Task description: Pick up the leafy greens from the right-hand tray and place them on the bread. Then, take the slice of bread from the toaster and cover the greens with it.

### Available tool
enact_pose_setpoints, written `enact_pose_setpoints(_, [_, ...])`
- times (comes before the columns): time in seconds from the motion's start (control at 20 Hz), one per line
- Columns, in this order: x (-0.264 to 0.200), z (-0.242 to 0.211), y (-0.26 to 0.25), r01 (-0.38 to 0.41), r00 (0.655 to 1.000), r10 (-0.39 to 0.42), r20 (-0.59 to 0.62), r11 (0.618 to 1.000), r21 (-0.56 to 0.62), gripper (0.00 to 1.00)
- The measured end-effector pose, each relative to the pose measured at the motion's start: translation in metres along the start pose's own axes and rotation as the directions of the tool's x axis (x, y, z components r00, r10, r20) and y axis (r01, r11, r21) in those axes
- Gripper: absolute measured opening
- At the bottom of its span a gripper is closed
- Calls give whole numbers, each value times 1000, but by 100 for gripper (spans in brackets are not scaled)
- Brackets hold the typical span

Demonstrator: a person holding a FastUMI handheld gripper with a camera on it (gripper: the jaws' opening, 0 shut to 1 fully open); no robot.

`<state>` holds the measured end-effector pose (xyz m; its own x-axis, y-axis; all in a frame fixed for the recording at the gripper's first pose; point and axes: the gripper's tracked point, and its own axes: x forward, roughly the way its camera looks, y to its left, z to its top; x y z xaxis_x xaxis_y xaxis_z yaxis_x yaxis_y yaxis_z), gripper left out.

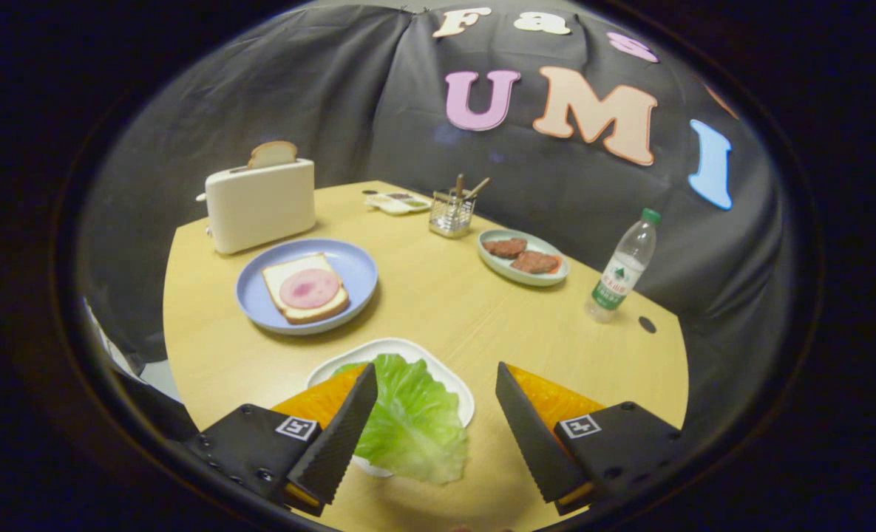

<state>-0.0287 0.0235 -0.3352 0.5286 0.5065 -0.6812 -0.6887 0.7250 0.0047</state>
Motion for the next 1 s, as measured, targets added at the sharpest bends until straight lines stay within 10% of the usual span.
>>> enact_pose_setpoints(0.9, [34, -56, 26, -60, 969, 96, -228, 985, 159, 96])
enact_pose_setpoints(1.0, [32, -57, 28, -58, 966, 96, -240, 986, 159, 73])
